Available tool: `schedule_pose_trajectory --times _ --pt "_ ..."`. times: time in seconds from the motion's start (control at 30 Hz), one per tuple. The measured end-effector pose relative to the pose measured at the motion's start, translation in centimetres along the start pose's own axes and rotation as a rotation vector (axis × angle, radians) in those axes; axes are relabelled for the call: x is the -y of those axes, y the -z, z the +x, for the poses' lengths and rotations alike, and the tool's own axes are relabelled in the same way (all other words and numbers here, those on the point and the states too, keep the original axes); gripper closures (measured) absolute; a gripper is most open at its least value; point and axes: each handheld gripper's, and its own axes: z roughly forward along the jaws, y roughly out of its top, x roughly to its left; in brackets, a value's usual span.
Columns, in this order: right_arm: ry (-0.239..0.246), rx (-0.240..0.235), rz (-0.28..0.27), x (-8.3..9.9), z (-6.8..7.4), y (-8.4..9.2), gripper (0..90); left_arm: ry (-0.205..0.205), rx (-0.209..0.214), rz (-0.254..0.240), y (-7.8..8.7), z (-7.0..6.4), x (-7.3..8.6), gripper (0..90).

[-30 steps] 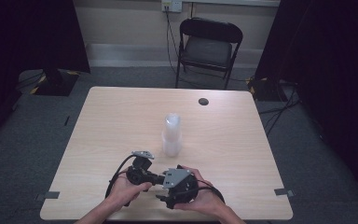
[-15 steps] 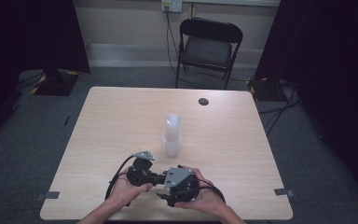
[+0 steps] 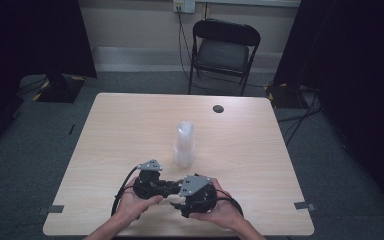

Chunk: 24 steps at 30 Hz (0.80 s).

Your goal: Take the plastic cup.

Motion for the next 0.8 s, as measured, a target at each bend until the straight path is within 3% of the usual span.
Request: schedule_pose_trajectory --times 0.07,0.23,0.37,0.47,0.57,0.67,0.8 --pt "-0.002 0.004 -0.003 0.0 -0.1 0.0 31.2 0.0 -0.008 -0.017 0.0 0.0 0.0 65.8" --pt "-0.039 0.017 -0.005 0.3 -0.8 0.3 31.2 -0.047 -0.096 -0.064 0.3 -0.2 -0.1 53.8" --pt "-0.055 0.03 -0.011 0.4 -1.1 0.5 31.2 -0.066 -0.112 -0.082 0.5 -0.3 -0.1 47.5" --pt "-0.06 0.033 -0.014 0.5 -1.2 0.6 31.3 -0.117 -0.16 -0.106 0.4 -0.5 -0.1 41.5" --pt "-0.072 0.047 -0.018 0.6 -1.5 0.7 31.3 -0.155 -0.178 -0.118 0.4 -0.9 -0.1 34.9" --pt "-0.081 0.051 -0.021 0.7 -1.6 0.7 31.3 -0.159 -0.182 -0.126 0.7 -1.0 -0.3 33.4" --pt "-0.101 0.06 -0.037 0.8 -2.0 1.2 31.3 -0.134 -0.189 -0.144 1.3 -0.9 -0.5 27.4"
